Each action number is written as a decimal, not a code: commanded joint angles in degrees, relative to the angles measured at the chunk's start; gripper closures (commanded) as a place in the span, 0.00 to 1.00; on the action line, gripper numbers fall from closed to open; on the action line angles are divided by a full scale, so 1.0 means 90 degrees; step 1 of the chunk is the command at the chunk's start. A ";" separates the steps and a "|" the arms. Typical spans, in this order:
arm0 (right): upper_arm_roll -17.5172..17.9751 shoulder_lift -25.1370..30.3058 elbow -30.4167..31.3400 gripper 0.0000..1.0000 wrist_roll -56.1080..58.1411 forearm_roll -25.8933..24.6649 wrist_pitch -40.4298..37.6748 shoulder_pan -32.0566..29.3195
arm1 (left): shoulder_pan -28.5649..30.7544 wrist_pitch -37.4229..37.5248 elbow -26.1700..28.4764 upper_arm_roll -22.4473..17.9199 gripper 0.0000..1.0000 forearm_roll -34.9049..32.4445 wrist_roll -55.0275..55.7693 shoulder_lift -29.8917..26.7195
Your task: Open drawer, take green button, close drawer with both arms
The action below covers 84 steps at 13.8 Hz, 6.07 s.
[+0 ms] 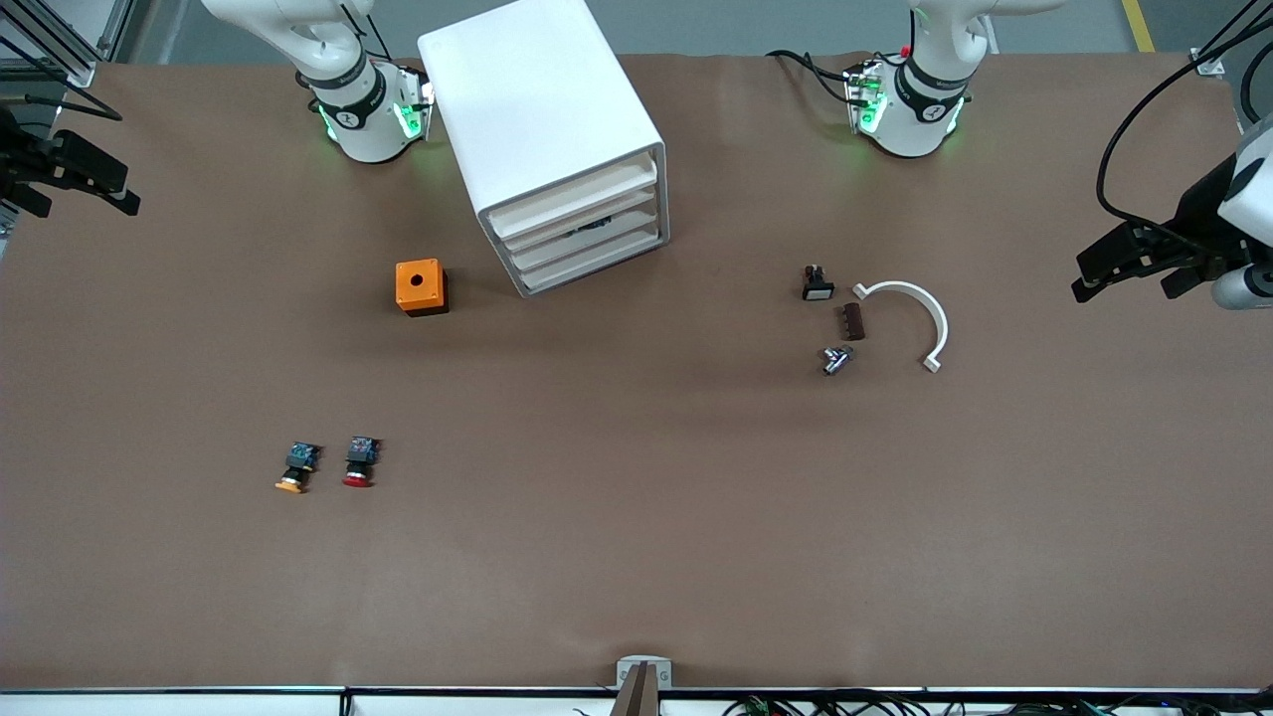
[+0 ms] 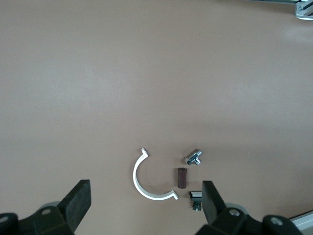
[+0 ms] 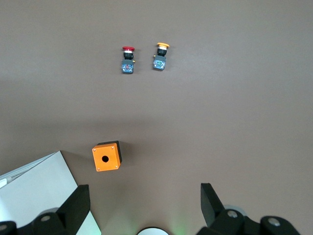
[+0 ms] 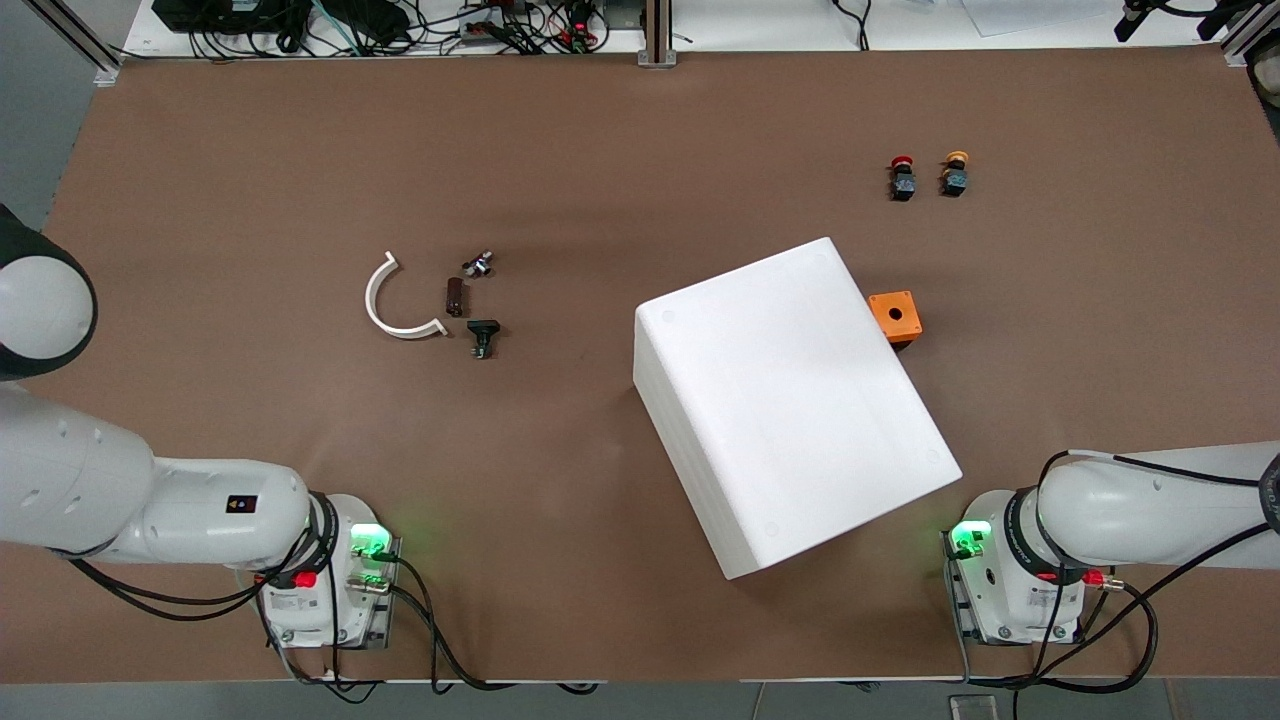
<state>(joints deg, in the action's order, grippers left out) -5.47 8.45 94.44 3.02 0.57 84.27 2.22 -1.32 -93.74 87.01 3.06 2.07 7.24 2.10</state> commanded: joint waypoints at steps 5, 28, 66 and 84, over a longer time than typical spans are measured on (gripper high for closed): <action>0.0032 0.0185 0.0161 0.00 0.0085 -0.0025 0.0080 -0.0032 | 0.0323 0.0289 0.0010 0.0011 0.00 -0.0055 -0.0024 0.0732; 0.0042 0.0185 0.0151 0.00 0.0085 -0.0005 0.0070 -0.0012 | -0.2138 0.0797 -0.0820 0.0294 0.00 0.4367 0.9520 0.4150; 0.0032 0.0146 0.0015 0.00 0.0085 -0.0025 0.0002 -0.0032 | -0.3359 0.1432 -0.0625 0.0920 0.92 0.5971 1.3306 0.6388; 0.0032 -0.1749 -0.0747 0.00 0.0007 -0.0366 -0.0272 -0.0208 | -0.1972 0.0943 -0.0781 0.0841 0.77 0.6322 1.3268 0.6476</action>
<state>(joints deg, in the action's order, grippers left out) -5.73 -5.79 91.77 3.23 -1.19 83.34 1.26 -18.72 -84.50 80.95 10.74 57.66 127.31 59.41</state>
